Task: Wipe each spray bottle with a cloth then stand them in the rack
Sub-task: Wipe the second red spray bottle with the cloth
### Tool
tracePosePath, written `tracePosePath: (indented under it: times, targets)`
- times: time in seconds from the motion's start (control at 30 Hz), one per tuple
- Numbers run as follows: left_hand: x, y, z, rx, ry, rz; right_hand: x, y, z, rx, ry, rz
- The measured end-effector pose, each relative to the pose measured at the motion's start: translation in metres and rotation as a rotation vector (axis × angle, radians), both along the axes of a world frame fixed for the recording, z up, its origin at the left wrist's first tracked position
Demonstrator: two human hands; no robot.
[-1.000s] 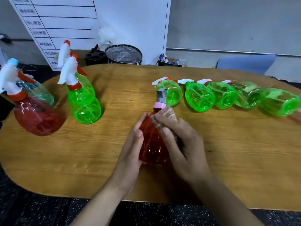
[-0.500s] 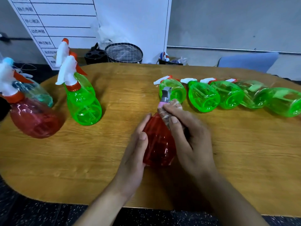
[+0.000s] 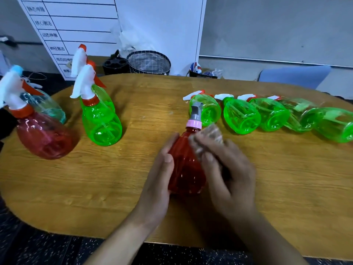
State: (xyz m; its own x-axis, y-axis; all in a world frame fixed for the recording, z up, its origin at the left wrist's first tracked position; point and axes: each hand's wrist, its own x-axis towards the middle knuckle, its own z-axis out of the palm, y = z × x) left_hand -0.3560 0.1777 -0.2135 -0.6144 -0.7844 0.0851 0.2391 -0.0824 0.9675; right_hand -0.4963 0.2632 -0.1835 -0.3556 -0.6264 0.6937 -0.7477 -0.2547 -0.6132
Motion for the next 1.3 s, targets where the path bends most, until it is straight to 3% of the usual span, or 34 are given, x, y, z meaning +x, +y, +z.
tracePosePath:
  times: [0.1,0.17,0.37,0.43,0.57,0.7,0.83,1.03,1.1,1.3]
  targets:
    - [0.001,0.002,0.0,-0.012,-0.003,-0.042,-0.004,-0.016,0.005,0.049,-0.158,-0.048]
    - [0.003,0.001,0.004,0.031,0.011,-0.007,0.0,-0.018,0.0,0.112,-0.154,0.02]
    - [0.023,-0.004,0.027,0.056,0.045,0.148,0.035,-0.003,-0.005,0.105,0.19,0.298]
    - [0.03,-0.002,0.033,0.05,0.05,0.179,0.045,-0.001,-0.003,0.056,0.216,0.321]
    - [0.041,0.01,0.038,0.077,0.025,0.129,0.043,-0.002,0.008,-0.025,-0.019,0.162]
    - [0.038,0.017,0.033,0.074,0.037,0.074,0.033,-0.009,0.013,0.045,-0.184,0.07]
    - [0.019,0.012,0.021,0.085,0.0,0.038,0.022,0.001,0.01,0.124,-0.047,0.06]
    - [0.01,-0.001,0.012,0.108,0.019,0.034,0.023,0.021,-0.008,0.175,0.298,0.267]
    - [0.01,-0.004,0.011,0.115,0.022,0.019,0.021,0.02,-0.01,0.133,0.216,0.236]
    - [0.012,-0.004,0.013,0.158,0.023,-0.064,0.002,-0.004,-0.005,-0.051,-0.344,0.022]
